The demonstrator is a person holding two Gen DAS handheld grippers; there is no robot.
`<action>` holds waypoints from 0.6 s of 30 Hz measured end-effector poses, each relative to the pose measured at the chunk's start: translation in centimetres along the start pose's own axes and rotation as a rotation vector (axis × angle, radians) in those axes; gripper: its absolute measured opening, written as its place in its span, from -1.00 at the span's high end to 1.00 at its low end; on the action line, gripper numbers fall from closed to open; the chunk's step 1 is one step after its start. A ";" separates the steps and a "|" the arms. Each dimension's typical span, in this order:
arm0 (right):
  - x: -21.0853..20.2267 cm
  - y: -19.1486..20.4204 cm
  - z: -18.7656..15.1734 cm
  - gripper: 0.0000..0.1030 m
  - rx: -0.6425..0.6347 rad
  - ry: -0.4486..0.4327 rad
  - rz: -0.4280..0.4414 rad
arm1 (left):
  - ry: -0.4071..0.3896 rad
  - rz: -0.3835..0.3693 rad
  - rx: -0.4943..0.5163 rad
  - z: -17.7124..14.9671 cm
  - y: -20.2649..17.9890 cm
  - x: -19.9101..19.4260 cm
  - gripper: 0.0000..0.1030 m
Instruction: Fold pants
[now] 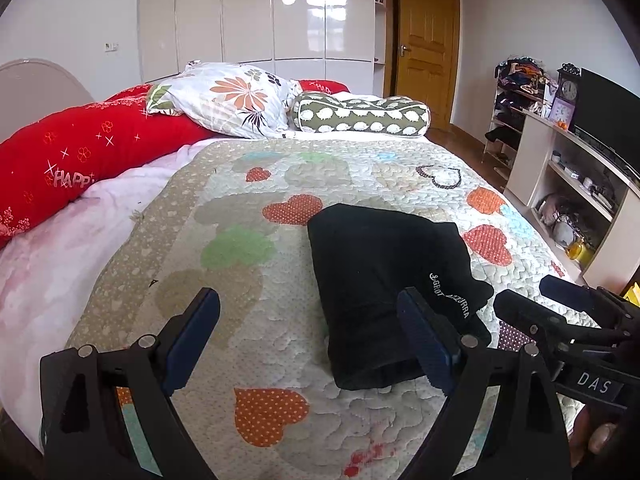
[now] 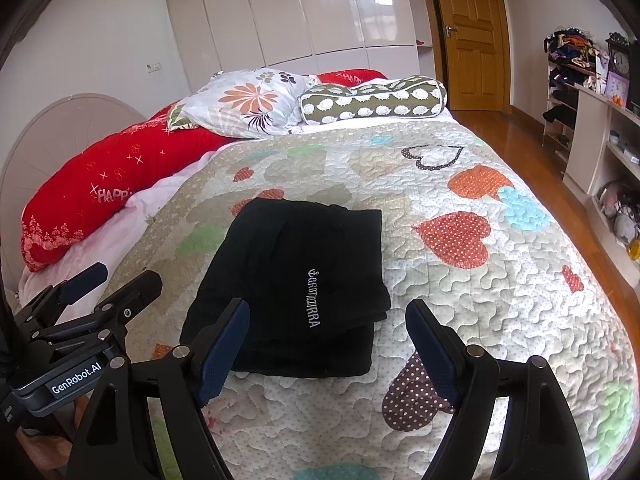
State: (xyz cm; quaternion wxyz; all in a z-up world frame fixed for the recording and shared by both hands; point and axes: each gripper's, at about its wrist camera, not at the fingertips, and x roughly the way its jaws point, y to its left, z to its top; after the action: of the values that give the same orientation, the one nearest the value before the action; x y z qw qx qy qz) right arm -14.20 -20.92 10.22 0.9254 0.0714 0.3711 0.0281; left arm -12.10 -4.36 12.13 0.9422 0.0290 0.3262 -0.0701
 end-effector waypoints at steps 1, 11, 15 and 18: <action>0.0 0.0 0.0 -0.59 0.000 0.002 0.001 | 0.002 -0.002 0.000 0.0 0.0 0.1 -0.77; 0.2 0.0 0.1 -0.59 -0.004 0.008 0.002 | 0.008 -0.003 -0.002 -0.1 -0.1 0.4 -0.77; 0.5 0.0 0.2 -0.59 -0.007 0.014 0.002 | 0.008 -0.004 -0.002 -0.1 0.0 0.4 -0.77; 0.7 0.0 0.2 -0.59 -0.007 0.018 0.003 | 0.005 -0.004 -0.002 -0.1 0.0 0.5 -0.77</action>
State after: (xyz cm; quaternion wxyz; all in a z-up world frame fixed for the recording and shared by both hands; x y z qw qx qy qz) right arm -13.55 -20.84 9.94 0.9222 0.0685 0.3792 0.0312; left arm -11.76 -4.41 11.77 0.9413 0.0277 0.3289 -0.0715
